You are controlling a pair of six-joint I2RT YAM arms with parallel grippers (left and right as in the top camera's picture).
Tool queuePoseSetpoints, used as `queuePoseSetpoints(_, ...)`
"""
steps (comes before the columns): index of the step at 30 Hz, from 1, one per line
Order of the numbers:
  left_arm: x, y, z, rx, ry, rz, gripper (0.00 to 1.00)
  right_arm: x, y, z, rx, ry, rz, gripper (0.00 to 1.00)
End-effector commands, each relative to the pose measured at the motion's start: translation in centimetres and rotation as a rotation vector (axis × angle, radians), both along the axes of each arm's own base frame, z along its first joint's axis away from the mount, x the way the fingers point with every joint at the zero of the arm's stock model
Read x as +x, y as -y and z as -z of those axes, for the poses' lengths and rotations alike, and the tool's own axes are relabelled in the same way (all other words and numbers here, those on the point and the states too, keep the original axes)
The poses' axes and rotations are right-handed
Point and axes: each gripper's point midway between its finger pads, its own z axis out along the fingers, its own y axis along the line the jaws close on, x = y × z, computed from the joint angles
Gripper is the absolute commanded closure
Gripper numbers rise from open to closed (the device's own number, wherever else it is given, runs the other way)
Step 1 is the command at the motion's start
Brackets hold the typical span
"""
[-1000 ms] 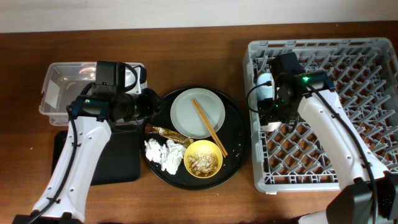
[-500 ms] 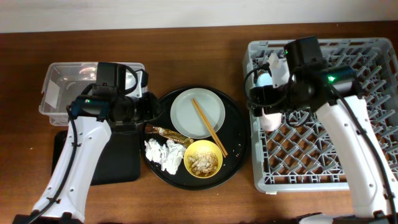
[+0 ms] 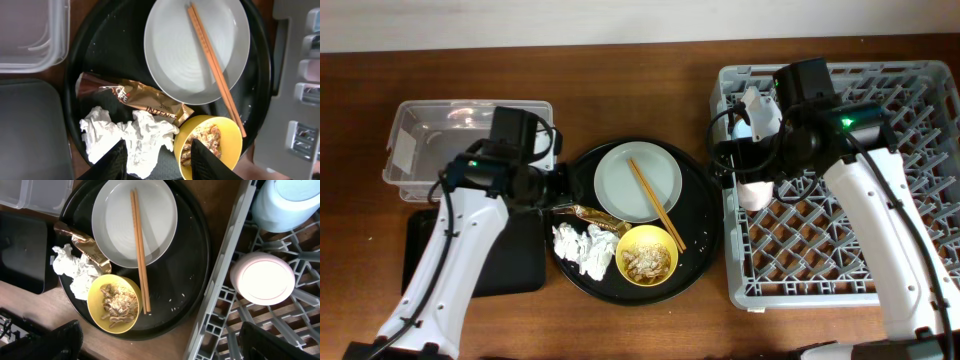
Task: Sort waste into correct bins and load items into the dishwasher rack
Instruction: 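Grasp the gold snack wrapper on the tray with the left gripper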
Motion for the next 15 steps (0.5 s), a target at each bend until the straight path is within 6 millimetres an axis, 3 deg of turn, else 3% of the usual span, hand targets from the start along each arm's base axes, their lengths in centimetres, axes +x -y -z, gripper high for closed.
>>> queuePoseSetpoints(1,-0.4,-0.1,2.3,0.067,-0.05,-0.117,0.6,-0.2,-0.4,0.2,0.01,-0.008,-0.021,0.02)
queuePoseSetpoints(7,-0.3,2.7,6.8,0.031,-0.036,-0.216,0.61,-0.2,-0.4,0.2,0.01,-0.008,-0.021,0.02)
queuePoseSetpoints(8,-0.2,2.9,7.3,0.022,-0.031,-0.225,0.66,-0.2,-0.4,0.2,0.01,-0.008,-0.021,0.02)
queuePoseSetpoints(9,-0.1,2.9,7.9,0.021,-0.026,-0.254,0.7,-0.2,-0.4,0.2,0.01,-0.008,-0.021,0.01)
queuePoseSetpoints(15,-0.3,0.7,9.8,0.076,-0.029,-0.457,0.7,-0.2,-0.4,0.2,0.01,-0.008,-0.021,0.02)
